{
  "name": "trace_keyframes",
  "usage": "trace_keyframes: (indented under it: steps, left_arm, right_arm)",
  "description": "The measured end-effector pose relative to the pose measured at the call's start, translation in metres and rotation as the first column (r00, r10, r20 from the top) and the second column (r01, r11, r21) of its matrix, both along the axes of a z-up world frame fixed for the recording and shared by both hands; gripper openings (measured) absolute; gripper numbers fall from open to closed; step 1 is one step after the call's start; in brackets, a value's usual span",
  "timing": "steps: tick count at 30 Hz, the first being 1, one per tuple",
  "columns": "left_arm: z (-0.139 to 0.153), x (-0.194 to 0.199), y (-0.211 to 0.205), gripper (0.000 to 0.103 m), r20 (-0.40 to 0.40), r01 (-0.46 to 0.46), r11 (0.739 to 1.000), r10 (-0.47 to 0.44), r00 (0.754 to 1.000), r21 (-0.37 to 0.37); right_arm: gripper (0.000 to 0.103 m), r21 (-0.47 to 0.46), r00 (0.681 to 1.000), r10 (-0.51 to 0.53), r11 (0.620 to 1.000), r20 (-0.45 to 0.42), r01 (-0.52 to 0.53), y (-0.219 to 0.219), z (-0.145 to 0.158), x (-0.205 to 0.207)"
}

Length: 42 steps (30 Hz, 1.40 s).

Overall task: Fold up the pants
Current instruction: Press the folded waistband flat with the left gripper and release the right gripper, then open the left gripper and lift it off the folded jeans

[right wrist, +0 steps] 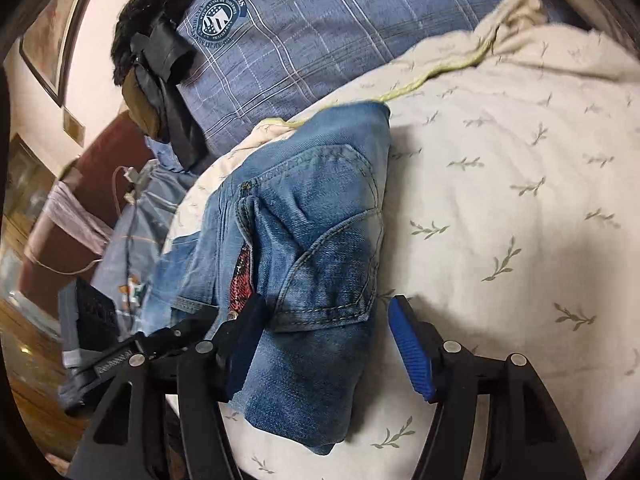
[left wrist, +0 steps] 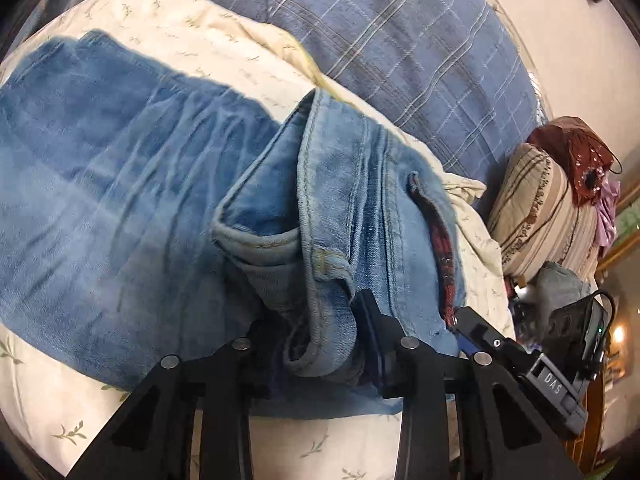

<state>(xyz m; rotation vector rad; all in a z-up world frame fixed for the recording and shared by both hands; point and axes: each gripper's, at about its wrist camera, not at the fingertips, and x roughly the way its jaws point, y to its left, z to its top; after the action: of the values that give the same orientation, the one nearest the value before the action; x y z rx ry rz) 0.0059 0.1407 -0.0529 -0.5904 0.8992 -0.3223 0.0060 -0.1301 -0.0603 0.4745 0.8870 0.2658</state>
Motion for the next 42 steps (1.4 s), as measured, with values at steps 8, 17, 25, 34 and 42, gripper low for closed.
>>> trace_keyframes:
  steps: [8, 17, 25, 34, 42]
  left_arm:
    - [0.0, -0.004, -0.013, 0.037, 0.031, 0.002, 0.997, -0.004, 1.0, 0.072]
    - [0.001, -0.004, -0.022, 0.039, 0.043, 0.004, 0.993, -0.009, 0.999, 0.114]
    - [0.003, -0.003, -0.024, 0.036, 0.048, 0.004, 0.993, -0.01, 0.999, 0.116]
    - [0.058, -0.02, -0.013, 0.025, 0.22, 0.048, 0.998, -0.053, 0.974, 0.03]
    - [0.006, 0.001, -0.017, 0.03, 0.02, 0.049, 0.997, -0.05, 0.999, 0.063]
  right_arm:
    - [0.066, -0.111, 0.997, -0.071, 0.991, 0.034, 0.074, 0.003, 0.017, -0.011]
    - [0.07, 0.054, 0.999, -0.044, 0.998, 0.024, 0.043, -0.01, 0.009, -0.008]
    - [0.065, 0.245, 0.995, 0.05, 0.969, -0.082, -0.028, -0.009, -0.023, 0.013]
    - [0.024, 0.222, 0.996, 0.084, 0.971, 0.042, -0.091, -0.017, 0.022, -0.002]
    - [0.041, 0.17, 0.995, 0.071, 0.984, -0.074, -0.058, -0.013, -0.013, 0.0]
